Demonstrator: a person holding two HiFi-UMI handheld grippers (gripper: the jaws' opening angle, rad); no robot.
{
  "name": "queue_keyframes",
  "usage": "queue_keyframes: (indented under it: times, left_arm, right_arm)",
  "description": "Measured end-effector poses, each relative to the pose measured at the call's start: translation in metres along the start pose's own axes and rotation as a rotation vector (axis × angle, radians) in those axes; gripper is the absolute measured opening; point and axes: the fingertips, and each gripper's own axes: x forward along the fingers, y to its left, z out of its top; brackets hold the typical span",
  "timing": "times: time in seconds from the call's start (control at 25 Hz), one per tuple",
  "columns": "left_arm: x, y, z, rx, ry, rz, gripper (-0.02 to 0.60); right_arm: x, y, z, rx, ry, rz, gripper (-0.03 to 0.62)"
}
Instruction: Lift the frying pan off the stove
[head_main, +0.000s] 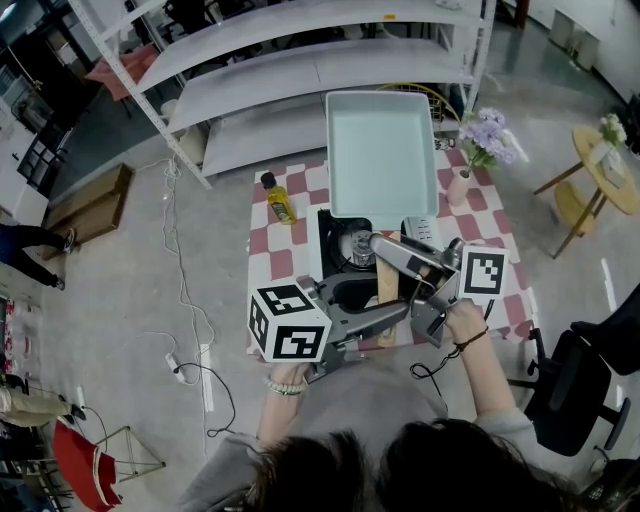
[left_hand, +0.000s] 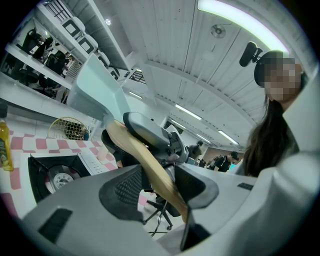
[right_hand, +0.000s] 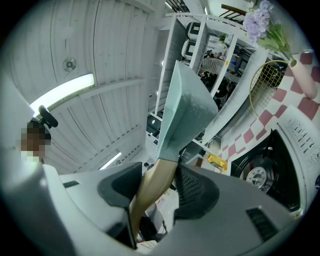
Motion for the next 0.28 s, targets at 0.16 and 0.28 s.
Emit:
queue_keyframes:
  times: [0.16,0.28]
  left_arm:
    - [-0.0003,-0.0012,-0.0009,-0.002,-0.002,-0.001,0.209]
    - [0.0002,-0.0025,-0.0011,-0.003,-0.004,-0.003,0.209]
  right_arm:
    - [-0.0002,0.0016,-0.001,0.001,-0.001,0.005,0.218]
    - [-0.0016,0.0016,-0.0015,0.005,0.0,0.003,0.218]
